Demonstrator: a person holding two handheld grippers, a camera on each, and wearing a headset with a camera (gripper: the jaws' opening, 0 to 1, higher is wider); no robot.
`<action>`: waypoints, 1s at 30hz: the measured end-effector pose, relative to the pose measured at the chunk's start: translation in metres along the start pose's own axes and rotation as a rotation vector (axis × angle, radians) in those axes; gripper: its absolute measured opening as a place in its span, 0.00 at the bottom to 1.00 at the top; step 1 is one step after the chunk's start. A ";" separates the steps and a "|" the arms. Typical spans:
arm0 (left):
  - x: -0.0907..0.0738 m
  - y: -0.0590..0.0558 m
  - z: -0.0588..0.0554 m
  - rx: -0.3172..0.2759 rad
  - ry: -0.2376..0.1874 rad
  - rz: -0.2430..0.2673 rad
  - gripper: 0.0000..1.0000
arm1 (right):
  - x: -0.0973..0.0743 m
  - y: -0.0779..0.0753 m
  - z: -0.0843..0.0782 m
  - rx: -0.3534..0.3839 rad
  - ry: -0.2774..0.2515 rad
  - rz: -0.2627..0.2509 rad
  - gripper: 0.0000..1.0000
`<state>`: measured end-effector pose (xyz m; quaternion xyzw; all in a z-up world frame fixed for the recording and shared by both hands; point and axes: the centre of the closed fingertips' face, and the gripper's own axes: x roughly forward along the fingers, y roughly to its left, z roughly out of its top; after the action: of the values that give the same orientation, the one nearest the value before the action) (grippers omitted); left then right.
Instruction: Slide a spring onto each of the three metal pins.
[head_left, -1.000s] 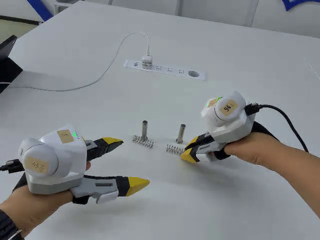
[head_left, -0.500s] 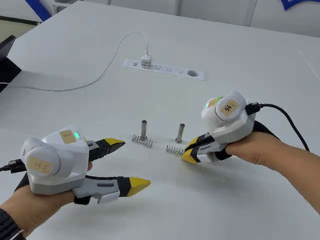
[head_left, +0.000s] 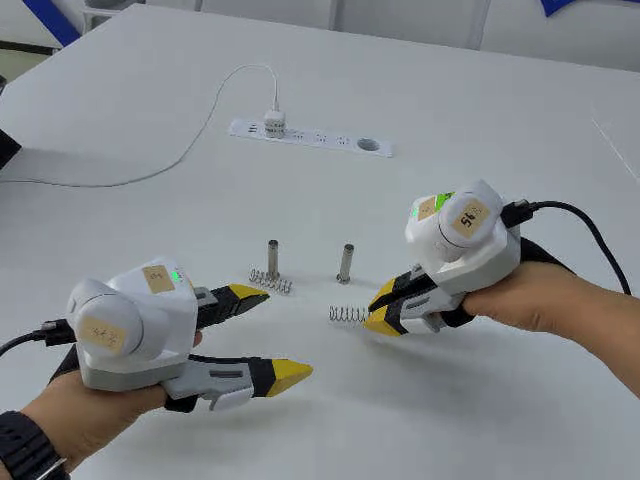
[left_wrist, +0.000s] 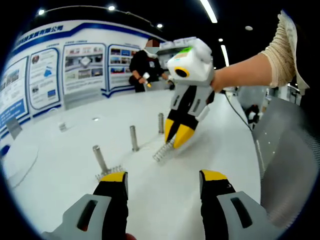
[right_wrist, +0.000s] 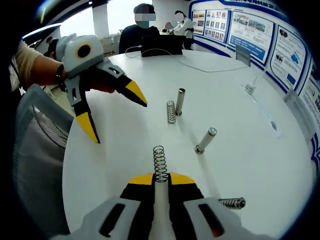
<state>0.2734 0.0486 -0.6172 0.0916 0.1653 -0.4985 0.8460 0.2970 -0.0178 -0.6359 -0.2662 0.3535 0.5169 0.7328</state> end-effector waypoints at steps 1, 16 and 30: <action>0.001 -0.001 0.000 0.005 0.000 -0.005 0.58 | -0.001 0.002 0.001 -0.002 -0.004 0.006 0.11; 0.016 -0.023 0.005 0.082 0.005 -0.089 0.44 | -0.019 0.037 0.011 -0.062 -0.029 0.102 0.11; 0.018 -0.038 0.008 0.151 0.000 -0.135 0.22 | -0.021 0.052 0.017 -0.105 -0.008 0.157 0.11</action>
<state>0.2500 0.0131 -0.6165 0.1438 0.1329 -0.5656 0.8011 0.2473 -0.0001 -0.6106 -0.2736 0.3427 0.5917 0.6765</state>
